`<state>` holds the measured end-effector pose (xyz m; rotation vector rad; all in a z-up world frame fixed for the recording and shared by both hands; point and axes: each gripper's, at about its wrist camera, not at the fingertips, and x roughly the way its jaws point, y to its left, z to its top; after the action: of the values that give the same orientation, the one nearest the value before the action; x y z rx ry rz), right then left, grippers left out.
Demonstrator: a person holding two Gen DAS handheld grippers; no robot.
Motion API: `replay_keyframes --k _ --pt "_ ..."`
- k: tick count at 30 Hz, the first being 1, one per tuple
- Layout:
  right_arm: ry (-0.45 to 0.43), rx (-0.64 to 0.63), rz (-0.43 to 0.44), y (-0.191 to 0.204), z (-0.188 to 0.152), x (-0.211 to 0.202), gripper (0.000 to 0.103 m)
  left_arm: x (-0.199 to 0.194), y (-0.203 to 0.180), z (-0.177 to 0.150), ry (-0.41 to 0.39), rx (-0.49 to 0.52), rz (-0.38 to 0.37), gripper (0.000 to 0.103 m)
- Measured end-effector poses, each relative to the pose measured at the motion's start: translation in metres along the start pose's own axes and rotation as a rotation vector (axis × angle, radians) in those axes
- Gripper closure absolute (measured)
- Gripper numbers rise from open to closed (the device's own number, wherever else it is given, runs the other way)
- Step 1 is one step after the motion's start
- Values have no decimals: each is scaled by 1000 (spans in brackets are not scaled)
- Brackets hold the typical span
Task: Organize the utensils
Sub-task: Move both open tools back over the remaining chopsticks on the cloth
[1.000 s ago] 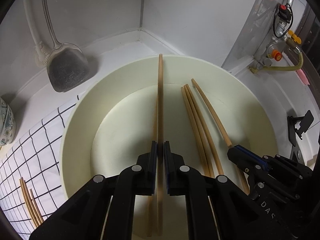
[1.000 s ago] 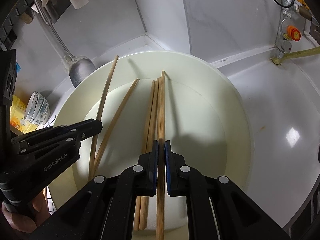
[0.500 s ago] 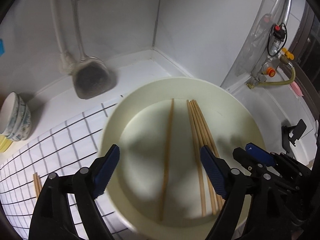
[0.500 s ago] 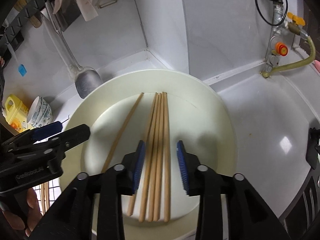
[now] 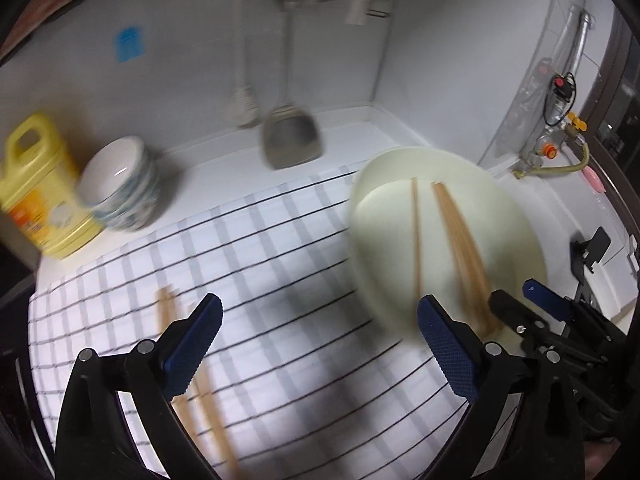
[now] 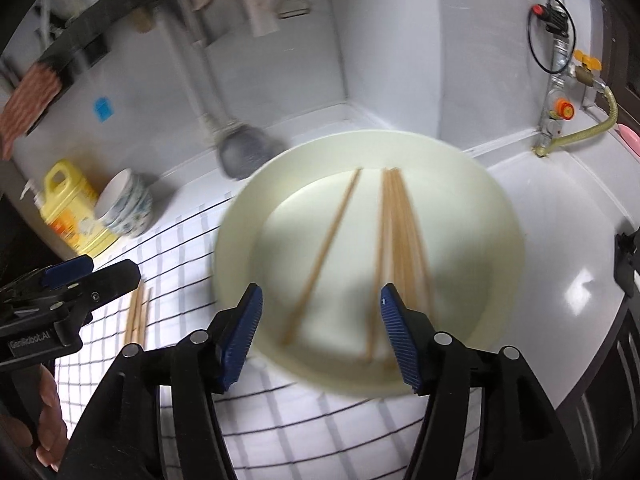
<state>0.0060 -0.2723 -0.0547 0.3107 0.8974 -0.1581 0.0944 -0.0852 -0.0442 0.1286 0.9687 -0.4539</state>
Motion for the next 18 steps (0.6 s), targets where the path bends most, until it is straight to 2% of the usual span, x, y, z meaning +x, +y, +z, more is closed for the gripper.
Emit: replay_keyframes --k 10,18 --pt "20 -89 46 86 -46 -19 36 -38 95 -76 22 -93 54 7" --pt "46 -130 41 126 -78 -8 33 -46 151 -127 14 -149 125 7"
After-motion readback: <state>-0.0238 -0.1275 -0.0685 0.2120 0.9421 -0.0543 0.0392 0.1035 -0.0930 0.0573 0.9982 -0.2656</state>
